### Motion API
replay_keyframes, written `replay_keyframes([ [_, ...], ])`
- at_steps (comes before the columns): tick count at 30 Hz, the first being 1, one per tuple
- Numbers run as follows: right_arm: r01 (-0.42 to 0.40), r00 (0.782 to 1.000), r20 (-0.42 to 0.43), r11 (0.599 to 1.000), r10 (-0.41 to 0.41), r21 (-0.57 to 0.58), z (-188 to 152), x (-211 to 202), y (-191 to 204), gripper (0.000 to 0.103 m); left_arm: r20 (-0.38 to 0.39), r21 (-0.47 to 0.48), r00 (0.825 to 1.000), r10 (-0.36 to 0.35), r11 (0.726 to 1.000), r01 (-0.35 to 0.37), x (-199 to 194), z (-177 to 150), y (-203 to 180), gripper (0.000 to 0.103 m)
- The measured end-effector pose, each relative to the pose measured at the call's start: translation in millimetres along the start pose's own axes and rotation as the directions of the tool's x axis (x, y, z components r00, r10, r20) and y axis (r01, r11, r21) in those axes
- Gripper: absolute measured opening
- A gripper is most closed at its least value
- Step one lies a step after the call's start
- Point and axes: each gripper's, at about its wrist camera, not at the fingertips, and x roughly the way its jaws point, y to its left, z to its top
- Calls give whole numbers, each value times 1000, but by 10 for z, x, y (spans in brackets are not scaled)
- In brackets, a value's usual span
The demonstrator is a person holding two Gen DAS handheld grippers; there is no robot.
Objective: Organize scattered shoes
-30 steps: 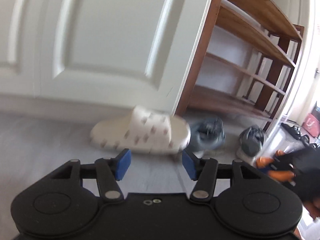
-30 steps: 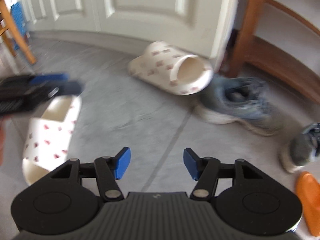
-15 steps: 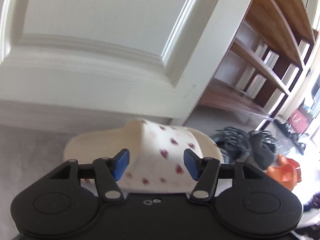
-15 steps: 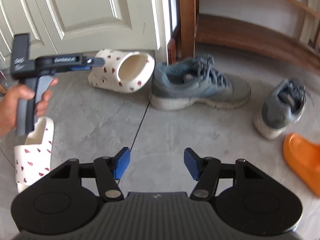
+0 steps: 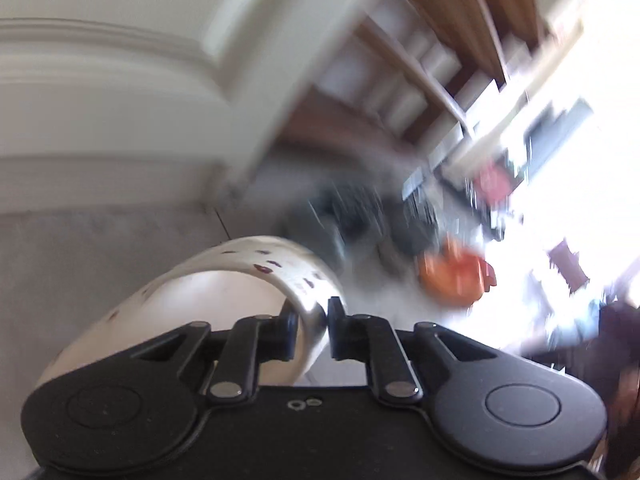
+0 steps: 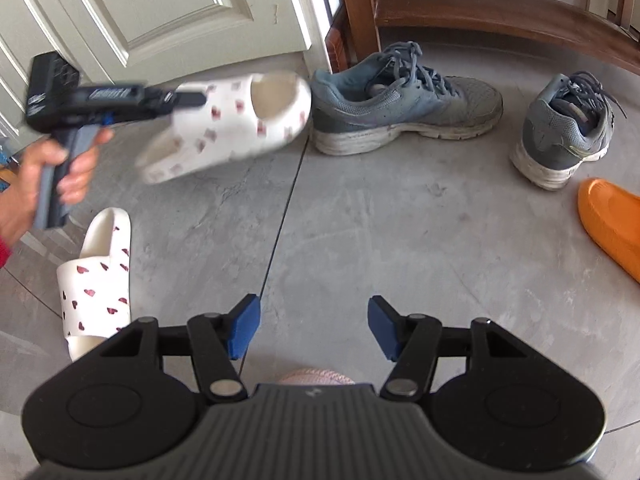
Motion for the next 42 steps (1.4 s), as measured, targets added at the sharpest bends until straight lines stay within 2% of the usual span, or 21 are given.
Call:
replay_keyframes([
  [4,-10,1000,7,994,11,-113,22,-47,115,63,-135,153,991,-10,988,31,-108,-447,-512,13],
  [7,-16,1000,6,984,17,-177,9,-94,167,63,-263,304,965,5,949,78,-131,-718,-954,17],
  [9,-21,1000,1,982,21,-189,2,-106,161,63,-323,421,944,65,903,82,-106,-824,-1181,23],
  [11,-28,1000,0,983,28,-184,-9,-120,166,63,-331,506,929,166,862,26,-97,-906,-1293,28],
  [12,-35,999,-1,982,35,-183,-11,-121,173,64,-338,523,917,212,852,-4,-114,-931,-1288,29],
  [14,-57,998,-18,978,54,-202,-27,-93,240,64,-303,518,912,276,851,-85,-256,-953,-1220,31],
  [16,-74,997,-35,968,67,-238,-43,-52,323,64,-247,449,921,300,878,-165,-467,-954,-1150,35],
  [17,-81,997,-40,964,73,-255,-55,-36,361,64,-206,355,935,290,912,-205,-625,-972,-1085,40],
  [19,-89,996,-42,950,80,-298,-99,-1,459,64,-156,180,955,251,958,-222,-820,-1056,-991,42],
  [20,-91,996,-43,943,81,-322,-118,19,502,64,-115,48,967,229,973,-225,-941,-1171,-933,43],
  [21,-91,996,-44,933,80,-347,-140,36,547,64,-74,-49,969,237,969,-241,-1023,-1291,-905,44],
  [22,-86,996,-43,922,75,-378,-168,56,596,64,-50,-111,964,263,957,-267,-1058,-1385,-898,45],
  [24,-73,997,-44,896,60,-438,-203,127,683,64,8,-278,935,355,899,-339,-1114,-1667,-879,45],
  [25,-65,998,-42,885,51,-460,-214,160,714,64,27,-329,927,374,879,-345,-1124,-1732,-872,45],
  [27,-52,999,-34,868,40,-493,-214,223,748,65,92,-508,909,407,804,-309,-1163,-1957,-816,46],
  [29,-23,1000,-20,860,15,-510,-188,293,766,65,108,-606,890,443,739,-294,-1155,-2100,-791,47],
  [31,5,1000,-6,850,-9,-526,-162,363,784,65,104,-643,871,481,701,-310,-1109,-2150,-776,47],
  [35,79,996,17,823,-84,-562,-118,537,836,65,150,-704,824,546,644,-299,-1043,-2156,-694,48],
  [38,114,992,24,805,-123,-582,-116,659,879,65,179,-767,811,557,595,-240,-886,-2150,-570,49],
  [40,105,991,-5,806,-133,-583,-132,775,911,65,203,-779,800,564,588,-217,-821,-2170,-558,46],
  [42,81,992,-26,797,-120,-598,-180,793,952,65,215,-778,791,572,590,-215,-797,-2209,-564,32],
])
